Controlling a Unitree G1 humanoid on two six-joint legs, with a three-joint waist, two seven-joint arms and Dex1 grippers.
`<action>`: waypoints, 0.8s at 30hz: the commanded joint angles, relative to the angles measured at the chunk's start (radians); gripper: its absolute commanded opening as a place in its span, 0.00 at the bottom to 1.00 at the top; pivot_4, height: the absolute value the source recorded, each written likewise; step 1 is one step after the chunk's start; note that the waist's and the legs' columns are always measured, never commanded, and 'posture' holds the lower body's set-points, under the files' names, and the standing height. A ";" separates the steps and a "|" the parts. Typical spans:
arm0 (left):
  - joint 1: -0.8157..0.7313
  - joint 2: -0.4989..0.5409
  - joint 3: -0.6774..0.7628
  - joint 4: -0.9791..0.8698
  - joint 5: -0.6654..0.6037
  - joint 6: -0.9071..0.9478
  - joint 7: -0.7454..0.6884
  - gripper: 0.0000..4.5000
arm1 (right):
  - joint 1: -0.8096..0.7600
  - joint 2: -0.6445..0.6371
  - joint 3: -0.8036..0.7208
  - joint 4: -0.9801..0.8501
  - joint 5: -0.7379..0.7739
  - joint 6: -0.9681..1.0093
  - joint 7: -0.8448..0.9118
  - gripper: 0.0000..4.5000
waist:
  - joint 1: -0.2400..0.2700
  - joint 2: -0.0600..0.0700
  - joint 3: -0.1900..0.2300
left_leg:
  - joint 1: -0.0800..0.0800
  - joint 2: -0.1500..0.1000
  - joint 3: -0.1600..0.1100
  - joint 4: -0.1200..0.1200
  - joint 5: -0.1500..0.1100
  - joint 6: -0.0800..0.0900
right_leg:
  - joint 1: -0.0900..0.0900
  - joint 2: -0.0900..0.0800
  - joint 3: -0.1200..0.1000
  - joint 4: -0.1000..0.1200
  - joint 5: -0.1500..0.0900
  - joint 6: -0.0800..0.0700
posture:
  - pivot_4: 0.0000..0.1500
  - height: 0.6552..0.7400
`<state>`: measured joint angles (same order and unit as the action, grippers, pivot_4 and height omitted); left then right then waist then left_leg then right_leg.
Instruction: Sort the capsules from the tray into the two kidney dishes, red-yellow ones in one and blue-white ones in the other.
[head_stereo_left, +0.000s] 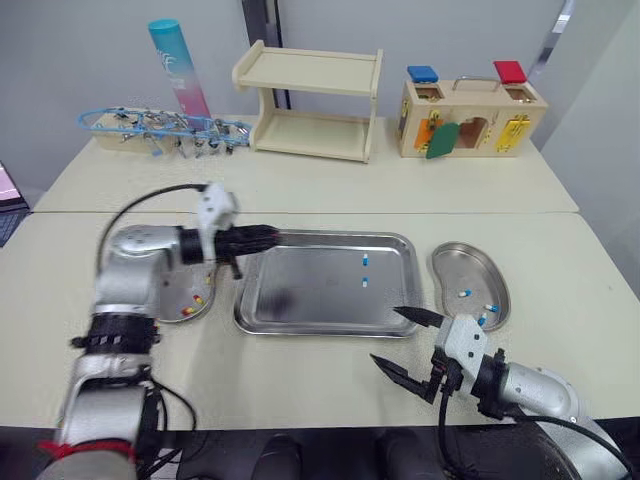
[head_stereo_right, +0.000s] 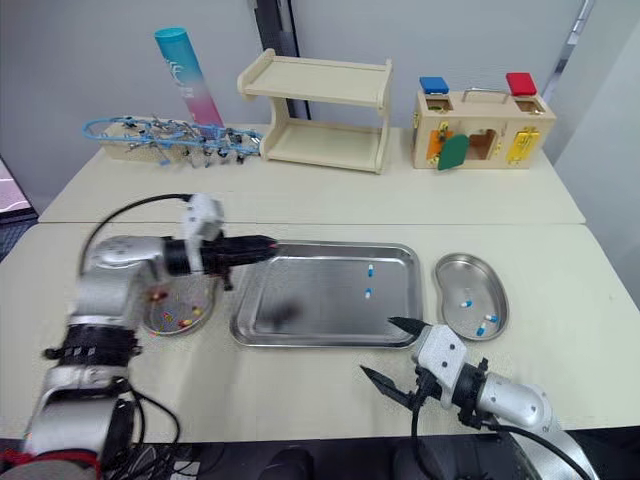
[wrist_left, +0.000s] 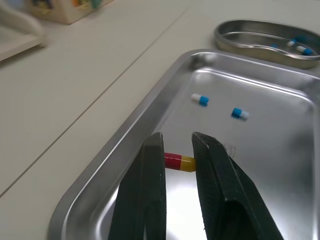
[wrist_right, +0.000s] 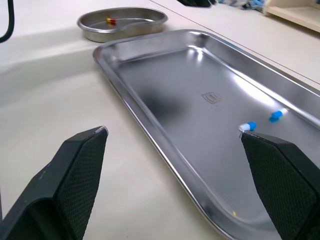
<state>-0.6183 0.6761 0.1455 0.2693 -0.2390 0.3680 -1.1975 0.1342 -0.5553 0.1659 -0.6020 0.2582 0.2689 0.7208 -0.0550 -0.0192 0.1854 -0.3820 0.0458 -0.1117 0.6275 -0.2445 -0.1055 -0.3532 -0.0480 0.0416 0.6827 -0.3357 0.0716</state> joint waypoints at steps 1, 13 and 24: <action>0.110 0.097 0.138 -0.131 -0.038 0.089 0.094 0.10 | -0.076 -0.006 0.017 0.020 0.046 -0.020 0.074 1.00 | 0.006 0.000 0.000 | 0.000 0.000 0.000 0.000 0.000 0.000 | 0.000 0.000 0.000 0.000 0.000 0.000 | 1.00 1.00; 0.418 0.106 0.310 -0.316 -0.111 0.201 0.320 0.10 | -0.235 0.015 0.060 0.156 0.060 -0.053 0.191 1.00 | 0.029 0.000 0.000 | 0.000 0.000 0.000 0.000 0.000 0.000 | 0.000 -0.001 0.000 0.000 0.000 0.000 | 1.00 1.00; 0.377 0.082 0.310 -0.285 -0.160 0.211 0.410 0.65 | -0.220 0.007 0.056 0.153 0.054 -0.054 0.203 1.00 | 0.023 0.000 0.000 | 0.000 0.000 0.000 -0.001 0.000 0.000 | -0.001 0.000 0.000 0.000 0.000 0.000 | 1.00 1.00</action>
<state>-0.2309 0.7493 0.4301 0.0072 -0.3732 0.5789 -0.7946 -0.0895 -0.5440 0.2296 -0.4184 0.2976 0.2310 0.9169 -0.0322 -0.0194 0.1855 -0.3819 0.0456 -0.1112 0.6270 -0.2446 -0.1054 -0.3541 -0.0484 0.0416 0.6825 -0.3356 0.0715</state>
